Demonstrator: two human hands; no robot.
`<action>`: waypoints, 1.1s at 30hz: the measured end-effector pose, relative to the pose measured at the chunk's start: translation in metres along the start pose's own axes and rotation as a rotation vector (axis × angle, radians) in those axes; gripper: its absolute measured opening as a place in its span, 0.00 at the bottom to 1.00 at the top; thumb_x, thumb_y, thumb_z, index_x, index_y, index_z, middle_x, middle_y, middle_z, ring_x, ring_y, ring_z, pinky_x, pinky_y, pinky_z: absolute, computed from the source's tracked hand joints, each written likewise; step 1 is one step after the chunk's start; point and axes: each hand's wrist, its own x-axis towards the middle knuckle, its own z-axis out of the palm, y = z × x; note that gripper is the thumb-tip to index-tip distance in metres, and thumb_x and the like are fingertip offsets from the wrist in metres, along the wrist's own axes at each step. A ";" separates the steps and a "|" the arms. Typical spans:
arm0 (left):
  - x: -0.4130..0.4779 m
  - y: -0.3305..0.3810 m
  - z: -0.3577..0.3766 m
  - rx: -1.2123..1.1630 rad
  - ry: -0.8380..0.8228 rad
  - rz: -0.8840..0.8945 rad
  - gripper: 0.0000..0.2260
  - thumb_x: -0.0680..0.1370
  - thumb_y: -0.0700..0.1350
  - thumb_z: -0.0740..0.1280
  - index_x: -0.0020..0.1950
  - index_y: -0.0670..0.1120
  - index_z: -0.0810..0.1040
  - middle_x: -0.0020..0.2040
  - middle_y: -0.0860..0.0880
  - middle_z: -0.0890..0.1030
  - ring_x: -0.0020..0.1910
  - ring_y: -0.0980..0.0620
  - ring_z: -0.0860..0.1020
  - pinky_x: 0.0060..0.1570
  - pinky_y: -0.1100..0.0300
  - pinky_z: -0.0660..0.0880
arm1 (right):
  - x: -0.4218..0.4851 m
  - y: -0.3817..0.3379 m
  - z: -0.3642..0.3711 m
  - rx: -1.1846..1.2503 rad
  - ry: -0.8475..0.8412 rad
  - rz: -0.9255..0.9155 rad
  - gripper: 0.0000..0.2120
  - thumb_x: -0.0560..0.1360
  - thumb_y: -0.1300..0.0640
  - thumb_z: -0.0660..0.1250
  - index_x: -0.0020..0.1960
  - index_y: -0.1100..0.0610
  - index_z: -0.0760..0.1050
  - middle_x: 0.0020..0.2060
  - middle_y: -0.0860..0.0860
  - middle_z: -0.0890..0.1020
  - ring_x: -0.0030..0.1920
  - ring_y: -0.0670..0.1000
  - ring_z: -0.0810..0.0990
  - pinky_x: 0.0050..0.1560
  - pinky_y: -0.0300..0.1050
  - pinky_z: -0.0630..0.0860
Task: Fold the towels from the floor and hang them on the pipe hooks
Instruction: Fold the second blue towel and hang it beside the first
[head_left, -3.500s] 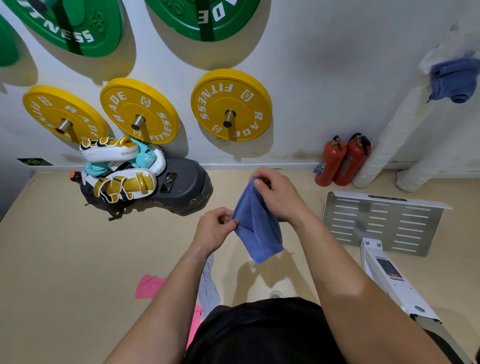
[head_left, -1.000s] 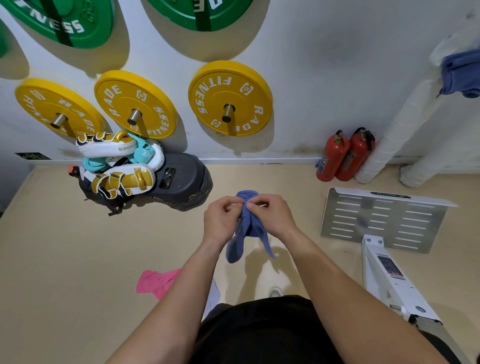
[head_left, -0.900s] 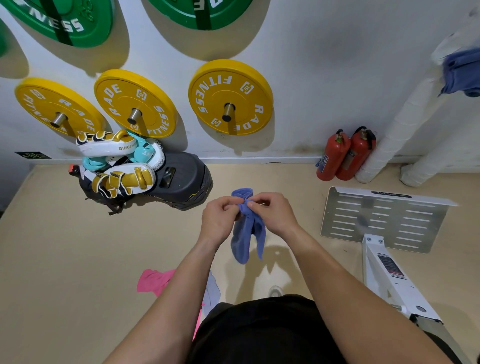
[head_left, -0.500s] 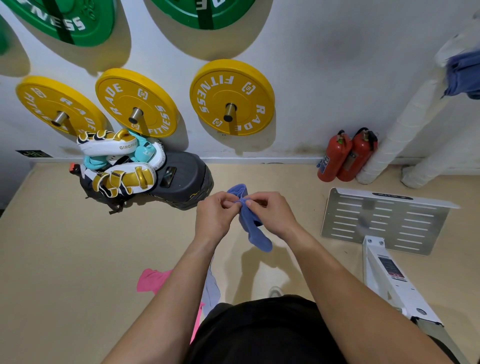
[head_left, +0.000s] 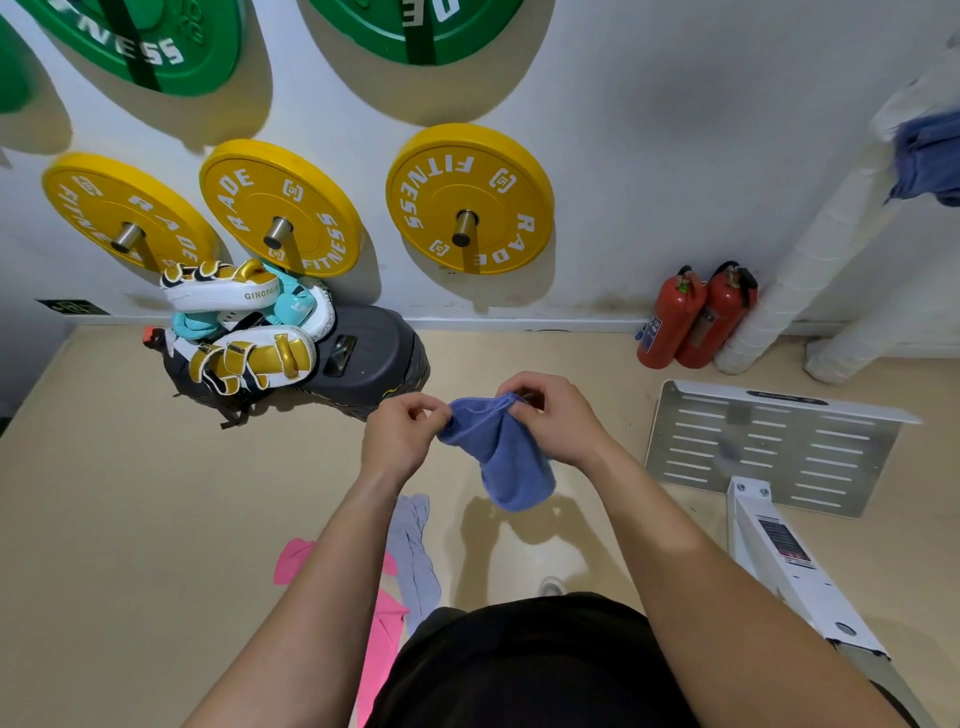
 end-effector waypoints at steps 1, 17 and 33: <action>0.000 -0.002 -0.001 0.043 -0.045 -0.019 0.05 0.74 0.48 0.73 0.38 0.53 0.85 0.34 0.54 0.83 0.39 0.52 0.80 0.40 0.58 0.74 | 0.000 -0.001 -0.001 0.000 0.000 -0.014 0.13 0.74 0.66 0.63 0.45 0.51 0.81 0.41 0.46 0.85 0.46 0.48 0.82 0.49 0.40 0.78; -0.017 -0.007 0.010 0.448 -0.033 -0.124 0.12 0.74 0.58 0.70 0.39 0.52 0.84 0.35 0.51 0.82 0.40 0.46 0.79 0.33 0.62 0.67 | -0.007 -0.008 0.003 -0.019 -0.028 -0.046 0.14 0.76 0.67 0.63 0.46 0.51 0.81 0.42 0.46 0.85 0.47 0.47 0.83 0.51 0.40 0.79; -0.017 -0.020 0.020 0.137 -0.021 -0.187 0.09 0.73 0.48 0.70 0.35 0.47 0.81 0.34 0.50 0.81 0.36 0.46 0.77 0.33 0.60 0.71 | -0.009 -0.007 0.002 -0.004 -0.049 -0.046 0.14 0.75 0.68 0.63 0.46 0.51 0.82 0.41 0.45 0.85 0.46 0.47 0.82 0.49 0.38 0.78</action>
